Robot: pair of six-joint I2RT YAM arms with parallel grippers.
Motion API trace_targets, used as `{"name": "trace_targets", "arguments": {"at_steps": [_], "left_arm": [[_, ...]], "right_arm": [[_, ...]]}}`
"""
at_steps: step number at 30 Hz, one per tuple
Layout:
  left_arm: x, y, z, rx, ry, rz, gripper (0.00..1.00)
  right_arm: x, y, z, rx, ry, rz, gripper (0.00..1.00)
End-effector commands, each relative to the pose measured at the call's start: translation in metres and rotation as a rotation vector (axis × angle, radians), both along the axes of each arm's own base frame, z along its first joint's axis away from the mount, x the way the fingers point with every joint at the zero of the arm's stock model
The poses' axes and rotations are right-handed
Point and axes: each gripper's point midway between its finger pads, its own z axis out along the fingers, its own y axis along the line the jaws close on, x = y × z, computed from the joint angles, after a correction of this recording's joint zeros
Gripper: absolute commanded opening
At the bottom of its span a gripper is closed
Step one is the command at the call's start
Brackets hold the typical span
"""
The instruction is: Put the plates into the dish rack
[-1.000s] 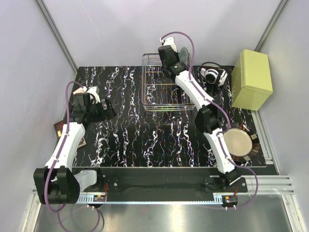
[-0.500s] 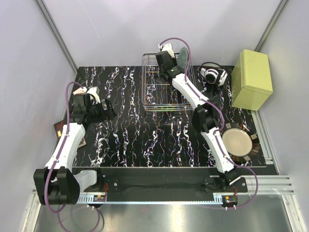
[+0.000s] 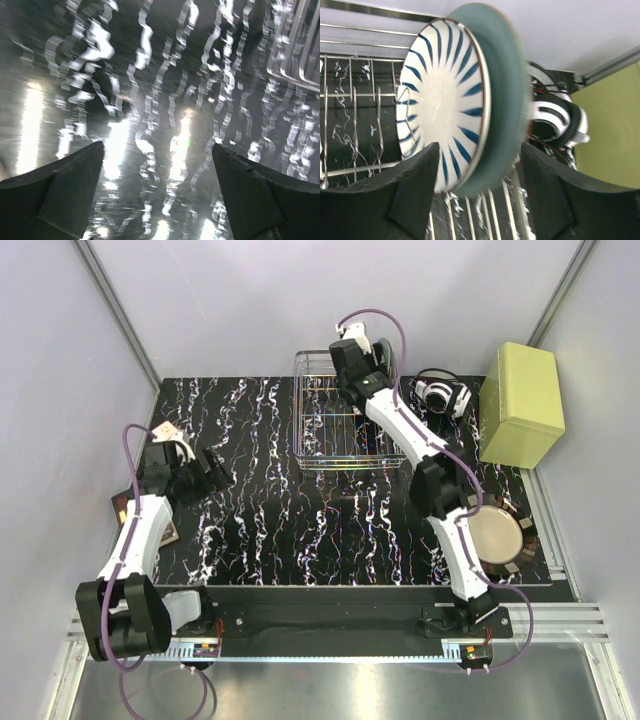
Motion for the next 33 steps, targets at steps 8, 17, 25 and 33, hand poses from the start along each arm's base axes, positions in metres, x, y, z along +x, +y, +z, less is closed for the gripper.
{"name": "trace_targets", "arguments": {"at_steps": [8,17,25,33], "left_arm": [[-0.024,-0.161,0.050,-0.194,-0.136,-0.412,0.92],[-0.037,-0.321,0.051,-0.255,-0.222,-0.690,0.91],[-0.066,-0.456,0.033,-0.432,-0.182,-0.797,0.87],[-0.076,-0.552,0.007,-0.449,-0.233,-0.832,0.81]], "right_arm": [[-0.124,-0.074,0.131,0.123,-0.070,0.085,1.00],[-0.215,-0.177,0.078,0.228,0.119,-0.026,1.00],[-0.284,-0.248,0.016,0.292,0.298,-0.203,1.00],[-0.329,-0.255,0.006,0.309,0.273,-0.243,1.00]]}}
